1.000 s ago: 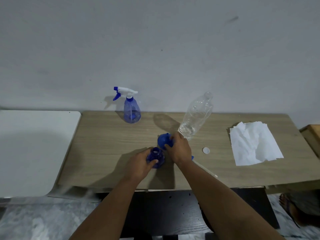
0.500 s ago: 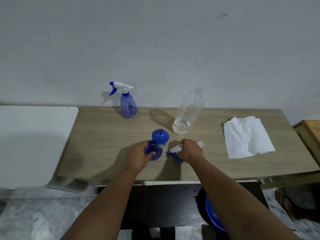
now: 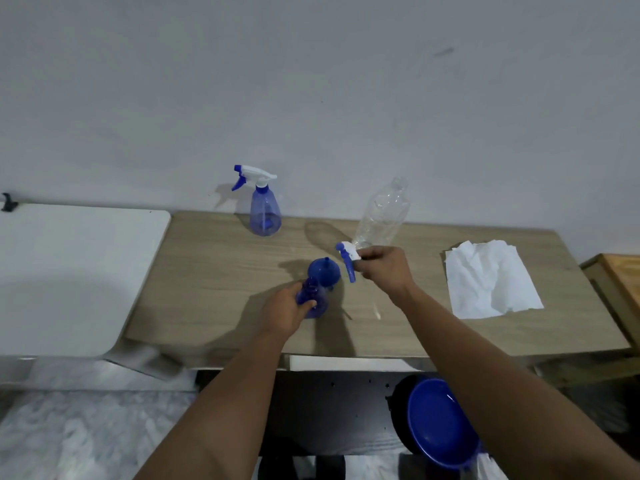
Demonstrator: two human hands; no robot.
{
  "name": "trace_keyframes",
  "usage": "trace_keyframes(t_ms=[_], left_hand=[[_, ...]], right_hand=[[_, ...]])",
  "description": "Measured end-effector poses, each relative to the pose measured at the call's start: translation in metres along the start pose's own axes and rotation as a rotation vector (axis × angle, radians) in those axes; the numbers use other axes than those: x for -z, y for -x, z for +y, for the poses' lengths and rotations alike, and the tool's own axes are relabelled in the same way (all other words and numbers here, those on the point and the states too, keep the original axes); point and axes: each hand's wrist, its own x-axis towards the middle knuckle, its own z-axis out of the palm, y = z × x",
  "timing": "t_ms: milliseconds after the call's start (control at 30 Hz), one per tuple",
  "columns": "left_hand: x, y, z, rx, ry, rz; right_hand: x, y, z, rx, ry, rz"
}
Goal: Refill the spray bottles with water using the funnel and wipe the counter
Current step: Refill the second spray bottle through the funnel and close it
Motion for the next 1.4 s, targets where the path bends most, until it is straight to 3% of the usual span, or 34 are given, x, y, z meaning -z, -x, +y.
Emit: trace_keyframes(t_ms=[233,567,900,1067,1233,1400], left_hand=[[-0.011,-0.002,0.001,-0.004,0.019,-0.006],[-0.015,-0.005,-0.003,0.021,-0.007,-0.007],[-0.018,-0.005,-0.008,0.024,-0.014,0.004],[-0.015,-0.002,-0.004,0.036,0.013,-0.008],[-0.017,-0.006,-0.004,0.121,-0.102,0.012],[-0.018,-0.007,-0.004,0.118,-0.129,0.023]], right_hand=[[-0.027,0.007,-0.054,0.169,-0.337,-0.095],[-0.051,0.021,-0.034,0.251,-0.442,-0.136],[-0.058,0.033,0.044,0.205,-0.241,-0.179],[-0.061,0.029,0.053,0.270,-0.122,-0.179],[-0.063,0.019,0.051,0.298,-0.002,-0.207],[-0.063,0.016,0.055,0.319,-0.019,-0.205]])
